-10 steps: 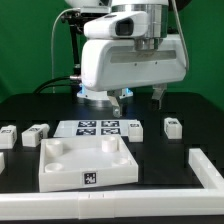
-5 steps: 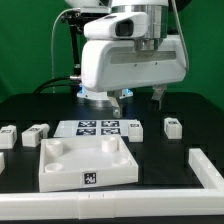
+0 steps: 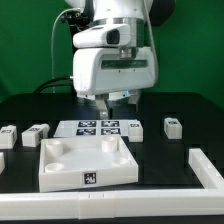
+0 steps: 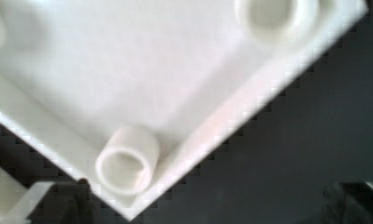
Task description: Assemble one leg
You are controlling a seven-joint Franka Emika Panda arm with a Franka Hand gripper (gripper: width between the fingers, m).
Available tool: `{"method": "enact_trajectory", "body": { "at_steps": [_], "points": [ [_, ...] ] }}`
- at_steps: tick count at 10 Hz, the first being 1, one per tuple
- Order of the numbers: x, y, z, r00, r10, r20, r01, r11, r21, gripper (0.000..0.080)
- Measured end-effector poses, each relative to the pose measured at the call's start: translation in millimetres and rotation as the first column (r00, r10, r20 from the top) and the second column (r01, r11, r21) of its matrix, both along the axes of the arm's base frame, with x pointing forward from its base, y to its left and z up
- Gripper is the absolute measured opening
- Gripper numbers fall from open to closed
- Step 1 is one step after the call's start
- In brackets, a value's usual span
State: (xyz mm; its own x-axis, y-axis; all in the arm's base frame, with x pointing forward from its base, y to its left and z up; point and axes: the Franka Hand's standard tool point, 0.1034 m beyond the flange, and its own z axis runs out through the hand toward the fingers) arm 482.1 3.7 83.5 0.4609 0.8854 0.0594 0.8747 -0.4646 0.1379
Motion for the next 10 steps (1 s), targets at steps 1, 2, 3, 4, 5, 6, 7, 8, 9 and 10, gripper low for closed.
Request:
{"method": "enact_trajectory", "body": {
  "at_steps": [1,2,3,4,5,6,7,8,9,10],
  "points": [
    [0.1,-1.7,-1.0,1.000,0.028,-0.005,-0.028,1.000,-0.012,0.0650],
    [0.0,-1.5,-1.1,1.000,0.025,-0.005,-0.025,1.000,-0.010,0.0650],
    [-0.1,-1.5,-1.3,1.000,0.025,-0.006,-0.025,1.000,-0.010,0.0650],
    [-0.1,-1.5,-1.3,1.000,0.025,-0.006,-0.025,1.000,-0.010,0.0650],
    [-0.2,-1.6,-1.4,1.000,0.025,-0.006,-0.025,1.000,-0.010,0.0650],
    [-1.0,-4.4,-2.9,0.997,0.075,0.002,-0.075,0.997,-0.018,0.0650],
    [-9.3,-17.4,-10.9,0.974,0.227,0.021,-0.226,0.973,-0.042,0.0650],
    [-17.5,-29.7,-19.9,0.935,0.353,0.004,-0.352,0.933,-0.069,0.0650],
    [-21.1,-32.9,-26.2,0.907,0.422,-0.012,-0.421,0.903,-0.082,0.0650],
    [-25.0,-33.9,-35.3,0.866,0.500,-0.036,-0.501,0.861,-0.091,0.0650]
  ]
}}
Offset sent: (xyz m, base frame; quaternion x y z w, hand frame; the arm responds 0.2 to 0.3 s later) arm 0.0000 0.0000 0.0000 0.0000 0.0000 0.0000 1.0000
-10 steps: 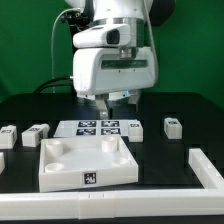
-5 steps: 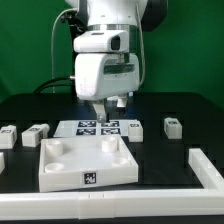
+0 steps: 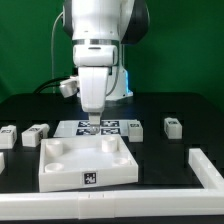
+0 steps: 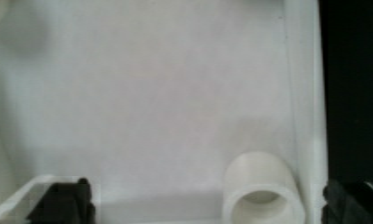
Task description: Assemble one leg
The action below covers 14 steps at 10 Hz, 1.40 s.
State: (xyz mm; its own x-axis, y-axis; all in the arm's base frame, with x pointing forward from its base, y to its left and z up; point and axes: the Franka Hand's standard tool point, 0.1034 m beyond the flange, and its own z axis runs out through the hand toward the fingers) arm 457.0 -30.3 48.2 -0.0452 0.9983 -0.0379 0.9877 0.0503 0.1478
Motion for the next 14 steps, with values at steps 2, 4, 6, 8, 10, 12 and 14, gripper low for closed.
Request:
{"method": "enact_trajectory", "body": {
  "at_steps": [2,4,6,8,10,12,14],
  "points": [
    [-5.2,-2.8,-18.2,0.995,0.094,-0.031,-0.095,0.995,-0.020,0.0650],
    [-14.6,-9.6,-32.3,0.995,0.079,-0.061,-0.080,0.997,-0.014,0.0650],
    [-17.6,-14.6,-38.1,0.995,0.066,-0.073,-0.067,0.998,-0.013,0.0650],
    [-19.5,-14.8,-40.6,0.995,0.063,-0.078,-0.064,0.998,-0.012,0.0650],
    [-19.4,-15.7,-40.5,0.995,0.058,-0.078,-0.059,0.998,-0.011,0.0619],
    [-19.5,-15.8,-40.5,0.995,0.058,-0.078,-0.059,0.998,-0.011,0.0348],
    [-19.5,-15.7,-40.6,0.995,0.058,-0.078,-0.059,0.998,-0.011,0.0162]
  ]
}}
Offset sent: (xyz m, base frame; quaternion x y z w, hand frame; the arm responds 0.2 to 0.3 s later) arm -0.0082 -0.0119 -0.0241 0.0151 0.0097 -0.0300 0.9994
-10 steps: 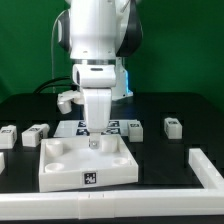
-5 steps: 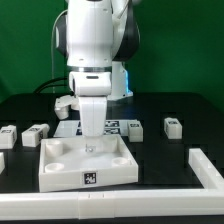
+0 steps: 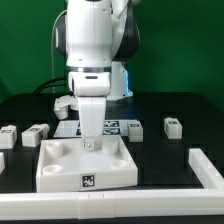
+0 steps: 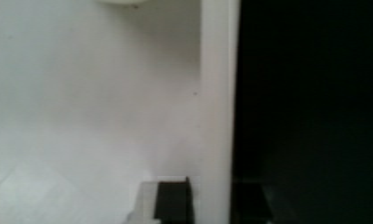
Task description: Assemble one leg
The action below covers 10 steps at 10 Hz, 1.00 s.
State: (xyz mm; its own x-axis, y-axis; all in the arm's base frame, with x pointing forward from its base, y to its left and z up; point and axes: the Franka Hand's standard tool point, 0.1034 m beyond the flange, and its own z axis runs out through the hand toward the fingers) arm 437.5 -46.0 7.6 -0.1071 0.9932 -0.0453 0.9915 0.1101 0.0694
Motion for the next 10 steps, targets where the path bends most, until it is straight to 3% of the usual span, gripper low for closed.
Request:
{"method": "enact_trajectory", "body": {
  "at_steps": [1,7,8,10],
  "points": [
    [-0.1,0.1,-0.1,1.000,0.001,0.000,-0.001,1.000,0.000,0.0060],
    [-0.1,0.1,-0.1,1.000,0.001,-0.001,-0.001,1.000,0.000,0.0060],
    [0.7,4.1,0.5,1.000,-0.018,0.002,0.018,1.000,0.003,0.0060],
    [7.3,33.1,3.4,0.999,-0.052,0.014,0.052,0.999,0.013,0.0060]
  ]
}}
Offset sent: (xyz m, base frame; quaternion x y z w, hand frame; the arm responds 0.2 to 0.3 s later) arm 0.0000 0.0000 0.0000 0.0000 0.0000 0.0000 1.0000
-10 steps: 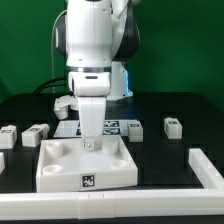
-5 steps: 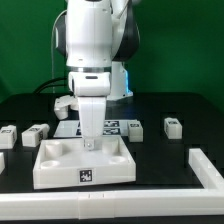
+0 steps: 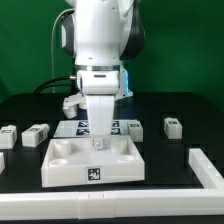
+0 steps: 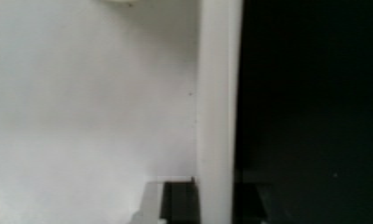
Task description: Assemble one leg
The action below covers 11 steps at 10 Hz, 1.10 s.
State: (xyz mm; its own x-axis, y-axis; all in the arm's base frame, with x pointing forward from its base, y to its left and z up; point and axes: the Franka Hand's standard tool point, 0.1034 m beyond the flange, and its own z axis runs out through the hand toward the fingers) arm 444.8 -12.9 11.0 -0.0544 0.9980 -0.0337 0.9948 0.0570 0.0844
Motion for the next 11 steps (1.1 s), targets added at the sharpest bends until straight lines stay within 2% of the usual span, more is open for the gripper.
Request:
{"method": "enact_trajectory", "body": {
  "at_steps": [5,8,11],
  "points": [
    [26.4,65.9,-2.9,0.998,-0.049,0.031,0.048,0.999,0.021,0.0060],
    [23.0,98.2,-1.8,0.988,-0.151,0.044,0.148,0.988,0.052,0.0060],
    [19.3,100.6,-3.0,0.977,-0.208,0.044,0.206,0.977,0.048,0.0060]
  ]
}}
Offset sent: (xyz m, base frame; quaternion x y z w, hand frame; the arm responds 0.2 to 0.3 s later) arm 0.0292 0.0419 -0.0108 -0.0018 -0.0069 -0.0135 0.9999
